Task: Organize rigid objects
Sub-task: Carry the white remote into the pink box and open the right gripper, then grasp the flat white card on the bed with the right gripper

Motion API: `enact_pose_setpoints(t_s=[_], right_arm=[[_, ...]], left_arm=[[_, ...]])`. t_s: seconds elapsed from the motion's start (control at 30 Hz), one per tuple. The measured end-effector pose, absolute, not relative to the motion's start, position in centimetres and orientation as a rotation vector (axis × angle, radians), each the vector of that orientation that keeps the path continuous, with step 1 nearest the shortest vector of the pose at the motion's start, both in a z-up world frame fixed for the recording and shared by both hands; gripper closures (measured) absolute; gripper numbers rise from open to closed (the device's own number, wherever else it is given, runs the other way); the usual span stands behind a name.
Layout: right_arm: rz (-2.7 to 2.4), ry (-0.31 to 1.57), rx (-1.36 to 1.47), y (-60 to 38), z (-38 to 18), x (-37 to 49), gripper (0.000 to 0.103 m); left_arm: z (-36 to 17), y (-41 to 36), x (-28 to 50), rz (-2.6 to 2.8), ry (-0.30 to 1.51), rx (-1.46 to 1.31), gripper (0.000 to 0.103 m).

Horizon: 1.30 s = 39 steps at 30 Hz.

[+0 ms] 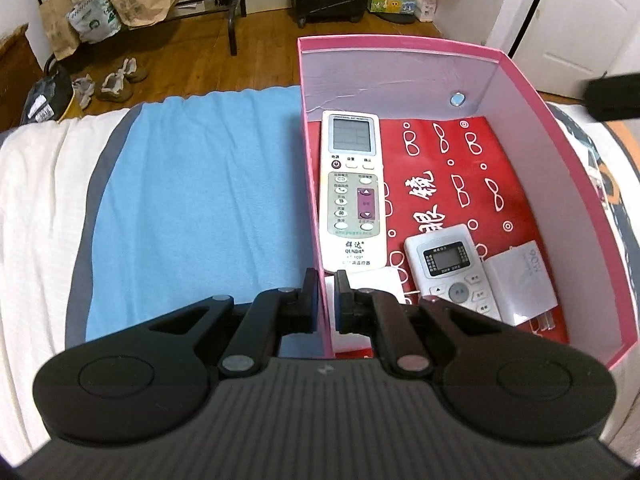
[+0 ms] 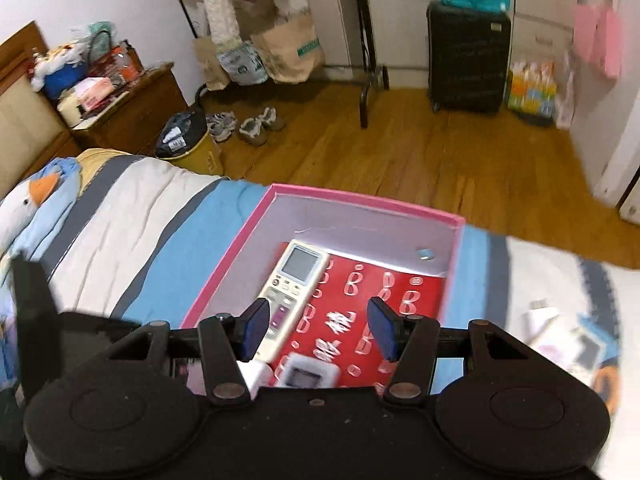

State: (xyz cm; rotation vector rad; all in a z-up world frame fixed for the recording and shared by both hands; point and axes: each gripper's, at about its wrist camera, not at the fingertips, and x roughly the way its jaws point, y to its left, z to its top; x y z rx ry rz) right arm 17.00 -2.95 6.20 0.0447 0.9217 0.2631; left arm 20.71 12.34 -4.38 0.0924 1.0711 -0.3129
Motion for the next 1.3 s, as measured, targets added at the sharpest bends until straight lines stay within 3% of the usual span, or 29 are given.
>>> enact_pose_setpoints(t_s=[0.2, 0.47, 0.77, 0.97, 1.3], right_arm=[[0.284, 0.883, -0.013, -5.5, 8.0, 11.9, 0.042], [0.416, 0.778, -0.169, -7.3, 6.9, 6.6, 0.031], [0.331, 1.039, -0.032, -12.0, 1.9, 7.4, 0.031], [0.185, 1.292, 0.143, -16.5, -4.8, 10.9, 0.031], [0.375, 1.324, -0.021, -16.2, -8.9, 11.6, 0.03]], left_arm=[[-4.3, 12.0, 20.6, -0.313, 1.07, 0.124, 0.096], [-4.4, 11.4, 20.2, -0.314, 1.063, 0.17, 0.096], [-4.3, 11.2, 20.2, -0.309, 1.068, 0.174, 0.096], [-4.3, 11.3, 20.2, -0.304, 1.075, 0.163, 0.095], [-4.7, 11.2, 20.4, -0.304, 1.078, 0.162, 0.095]])
